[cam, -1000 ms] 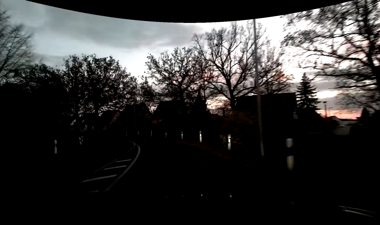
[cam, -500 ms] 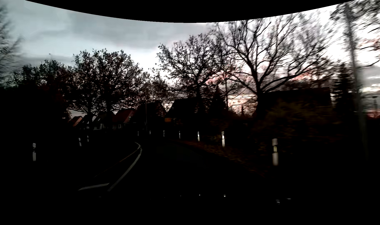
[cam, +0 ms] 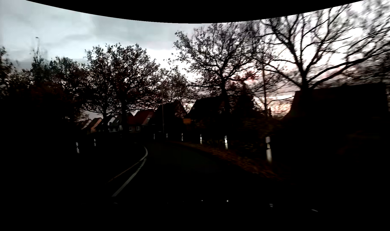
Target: Follow the waypoints while adhering to traffic rules and regulations
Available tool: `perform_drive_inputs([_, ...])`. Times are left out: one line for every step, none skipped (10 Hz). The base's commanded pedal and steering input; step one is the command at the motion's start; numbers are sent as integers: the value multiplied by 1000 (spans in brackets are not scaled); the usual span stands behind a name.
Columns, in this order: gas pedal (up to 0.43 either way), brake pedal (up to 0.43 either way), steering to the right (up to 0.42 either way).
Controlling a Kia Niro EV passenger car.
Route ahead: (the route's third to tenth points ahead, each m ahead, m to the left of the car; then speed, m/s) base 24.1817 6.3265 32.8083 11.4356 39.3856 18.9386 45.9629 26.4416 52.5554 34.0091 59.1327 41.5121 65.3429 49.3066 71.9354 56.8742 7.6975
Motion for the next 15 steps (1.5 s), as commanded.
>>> perform_drive_inputs([47,0,-111])
perform_drive_inputs([47,0,-111])
perform_drive_inputs([47,0,-111])
perform_drive_inputs([47,0,-111])
perform_drive_inputs([47,0,-111])
perform_drive_inputs([47,0,-110])
perform_drive_inputs([47,0,-107])
perform_drive_inputs([47,0,-105])
perform_drive_inputs([47,0,-104])
perform_drive_inputs([47,0,-101])
perform_drive_inputs([47,0,-97])
perform_drive_inputs([47,0,-92])
perform_drive_inputs([47,0,-89])
perform_drive_inputs([47,0,-86])
perform_drive_inputs([47,0,-83])
